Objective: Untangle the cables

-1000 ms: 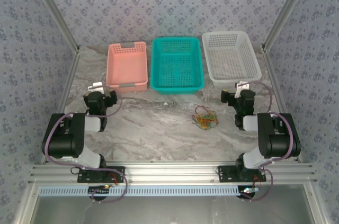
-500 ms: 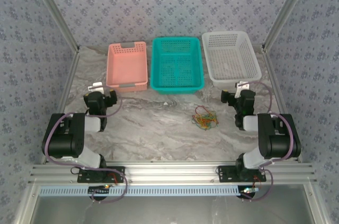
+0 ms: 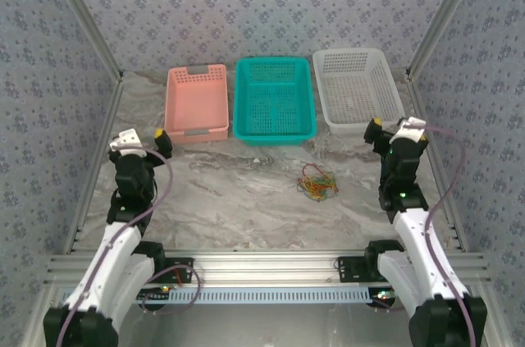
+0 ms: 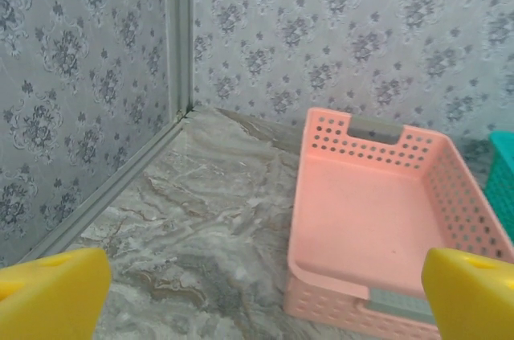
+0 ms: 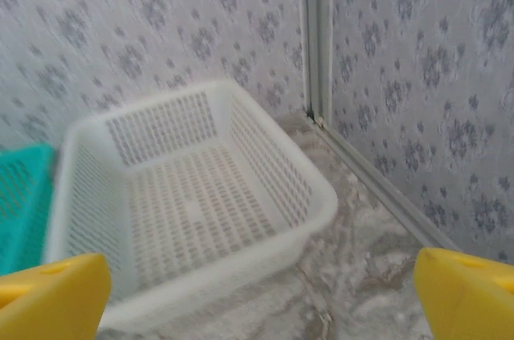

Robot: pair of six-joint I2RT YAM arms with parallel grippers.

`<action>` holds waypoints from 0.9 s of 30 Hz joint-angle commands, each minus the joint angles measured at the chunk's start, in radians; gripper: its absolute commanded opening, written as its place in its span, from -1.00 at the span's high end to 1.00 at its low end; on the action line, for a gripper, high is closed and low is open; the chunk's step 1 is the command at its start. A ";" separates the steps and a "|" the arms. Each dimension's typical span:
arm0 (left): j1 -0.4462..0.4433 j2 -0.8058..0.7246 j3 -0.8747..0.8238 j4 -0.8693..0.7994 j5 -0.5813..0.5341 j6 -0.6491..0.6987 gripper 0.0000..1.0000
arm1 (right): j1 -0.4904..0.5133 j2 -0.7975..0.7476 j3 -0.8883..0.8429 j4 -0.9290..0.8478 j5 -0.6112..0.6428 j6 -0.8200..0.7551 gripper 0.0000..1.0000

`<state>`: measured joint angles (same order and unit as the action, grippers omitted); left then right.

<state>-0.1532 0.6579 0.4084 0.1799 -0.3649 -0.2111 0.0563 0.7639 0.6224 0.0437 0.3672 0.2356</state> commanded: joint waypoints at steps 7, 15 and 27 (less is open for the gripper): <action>-0.017 0.077 0.408 -0.723 0.234 -0.785 -0.99 | 0.037 0.162 0.545 -0.970 -0.296 0.524 -0.56; -0.686 0.420 0.650 -0.937 0.076 -0.826 -0.83 | 0.308 0.337 0.346 -1.118 -0.530 0.728 -0.58; -0.949 0.896 0.821 -0.590 0.352 -0.915 -0.78 | 0.184 0.505 0.131 -0.694 -0.715 0.778 -0.52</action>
<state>-1.1072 1.5238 1.1683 -0.5049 -0.1081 -1.0885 0.2623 1.2343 0.7845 -0.7532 -0.2806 0.9894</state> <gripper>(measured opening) 0.892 0.759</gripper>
